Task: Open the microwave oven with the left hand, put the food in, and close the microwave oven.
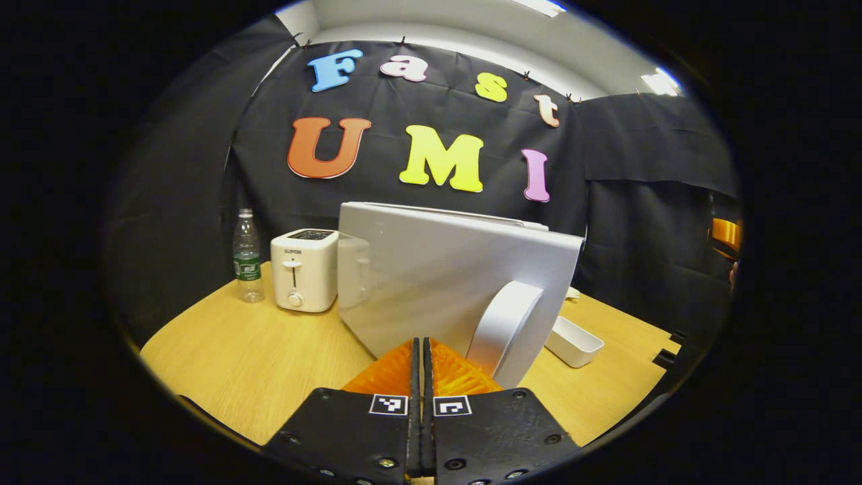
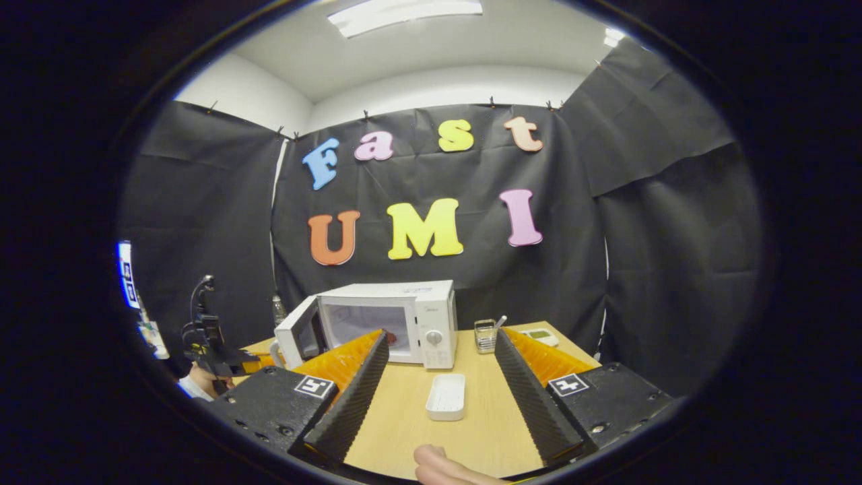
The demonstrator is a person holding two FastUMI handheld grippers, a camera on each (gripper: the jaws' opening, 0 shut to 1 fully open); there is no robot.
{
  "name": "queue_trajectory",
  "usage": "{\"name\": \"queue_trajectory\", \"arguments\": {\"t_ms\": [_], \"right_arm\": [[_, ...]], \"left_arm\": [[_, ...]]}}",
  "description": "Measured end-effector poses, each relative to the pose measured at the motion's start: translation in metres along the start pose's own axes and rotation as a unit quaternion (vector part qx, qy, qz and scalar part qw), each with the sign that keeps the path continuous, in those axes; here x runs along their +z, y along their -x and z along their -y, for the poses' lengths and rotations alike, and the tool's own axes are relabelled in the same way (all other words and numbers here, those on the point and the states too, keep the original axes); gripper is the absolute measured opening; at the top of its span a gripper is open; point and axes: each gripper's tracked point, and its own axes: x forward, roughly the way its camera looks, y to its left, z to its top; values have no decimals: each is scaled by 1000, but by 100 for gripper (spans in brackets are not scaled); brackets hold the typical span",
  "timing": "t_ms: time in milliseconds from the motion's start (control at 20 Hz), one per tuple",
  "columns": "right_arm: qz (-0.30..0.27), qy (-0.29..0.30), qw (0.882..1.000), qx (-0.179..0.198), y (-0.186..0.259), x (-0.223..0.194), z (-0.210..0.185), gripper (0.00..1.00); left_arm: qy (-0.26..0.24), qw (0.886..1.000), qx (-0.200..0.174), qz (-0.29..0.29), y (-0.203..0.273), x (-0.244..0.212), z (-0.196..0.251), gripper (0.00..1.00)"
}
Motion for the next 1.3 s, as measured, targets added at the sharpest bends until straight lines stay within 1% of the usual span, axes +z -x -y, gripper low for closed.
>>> {"name": "queue_trajectory", "arguments": {"t_ms": [200,250,300,450,650,700,750,800,850,900,950,1050,1100,1150,1200,1250,1300], "right_arm": [[-5,-7,1000,-3,-3,-7,10,100],[-7,-10,1000,-5,-5,-9,13,90],[-8,-13,1000,-6,-7,-10,16,100],[-15,-25,1000,-5,-14,-14,23,100],[-15,-20,1000,-8,-29,-15,43,100],[-15,-19,1000,-7,-33,-14,47,90],[-15,-19,1000,-8,-39,-13,52,90],[-16,-20,1000,-9,-44,-12,57,100],[-17,-21,1000,-8,-49,-12,60,100],[-19,-25,999,-7,-54,-12,63,90],[-22,-30,999,-4,-59,-11,67,100],[-25,-39,999,2,-69,-8,73,100],[-23,-41,999,2,-73,-4,77,90],[-20,-41,999,3,-78,-2,81,90],[-18,-40,999,3,-83,1,84,100],[-17,-39,999,4,-87,2,86,100],[-16,-38,999,6,-92,3,88,90]], "left_arm": [[-2,1000,-30,-4,-26,2,30,0],[-2,999,-34,-3,-32,3,36,0],[-4,999,-36,-1,-41,4,41,0],[-8,999,-37,3,-65,6,55,0],[6,999,-44,14,-96,18,71,0],[5,999,-45,15,-103,21,74,0],[4,999,-46,14,-111,24,77,0],[4,999,-46,15,-118,27,81,0],[4,999,-46,17,-126,30,85,0],[3,999,-48,19,-134,34,90,0],[0,999,-50,19,-141,35,96,0],[-15,999,-45,17,-156,37,105,0],[-26,999,-36,20,-163,40,107,0],[-37,999,-28,20,-170,41,107,0],[-41,999,-22,16,-179,40,108,0],[-39,999,-18,13,-186,41,109,0],[-34,999,-15,11,-192,43,110,0]]}}
